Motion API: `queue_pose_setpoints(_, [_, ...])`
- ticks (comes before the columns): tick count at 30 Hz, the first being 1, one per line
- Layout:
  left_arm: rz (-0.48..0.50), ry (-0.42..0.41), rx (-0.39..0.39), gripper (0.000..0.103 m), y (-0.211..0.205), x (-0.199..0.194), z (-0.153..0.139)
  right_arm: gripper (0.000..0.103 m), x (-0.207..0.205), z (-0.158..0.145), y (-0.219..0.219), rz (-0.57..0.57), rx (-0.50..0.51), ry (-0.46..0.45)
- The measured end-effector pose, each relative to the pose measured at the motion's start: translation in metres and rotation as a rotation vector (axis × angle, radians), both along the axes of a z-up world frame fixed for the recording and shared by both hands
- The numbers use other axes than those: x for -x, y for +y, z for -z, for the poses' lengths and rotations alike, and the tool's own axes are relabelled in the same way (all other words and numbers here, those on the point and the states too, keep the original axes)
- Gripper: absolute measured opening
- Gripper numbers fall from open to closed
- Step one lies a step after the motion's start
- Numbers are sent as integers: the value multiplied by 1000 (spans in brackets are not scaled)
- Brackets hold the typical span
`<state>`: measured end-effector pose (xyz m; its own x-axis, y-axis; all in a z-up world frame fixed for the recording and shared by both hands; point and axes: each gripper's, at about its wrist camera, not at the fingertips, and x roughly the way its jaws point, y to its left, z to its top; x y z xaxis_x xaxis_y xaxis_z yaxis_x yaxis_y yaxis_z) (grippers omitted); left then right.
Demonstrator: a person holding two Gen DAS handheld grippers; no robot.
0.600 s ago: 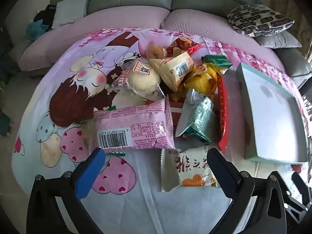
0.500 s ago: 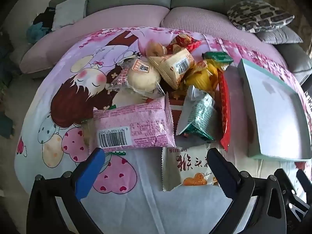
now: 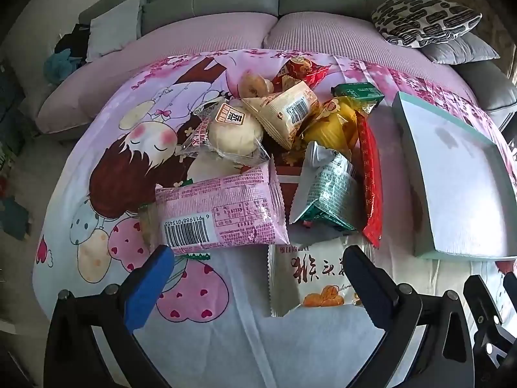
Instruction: Organize snacks
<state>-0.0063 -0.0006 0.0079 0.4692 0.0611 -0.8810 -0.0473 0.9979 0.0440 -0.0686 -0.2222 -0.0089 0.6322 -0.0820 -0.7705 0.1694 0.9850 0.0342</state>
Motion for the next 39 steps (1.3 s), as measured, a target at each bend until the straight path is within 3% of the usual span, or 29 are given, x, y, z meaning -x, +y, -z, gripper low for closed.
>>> queue_pose_setpoints(39, [-24,3,-25,103,-9,-1,5,103,2,-2,5,-24,32,-6])
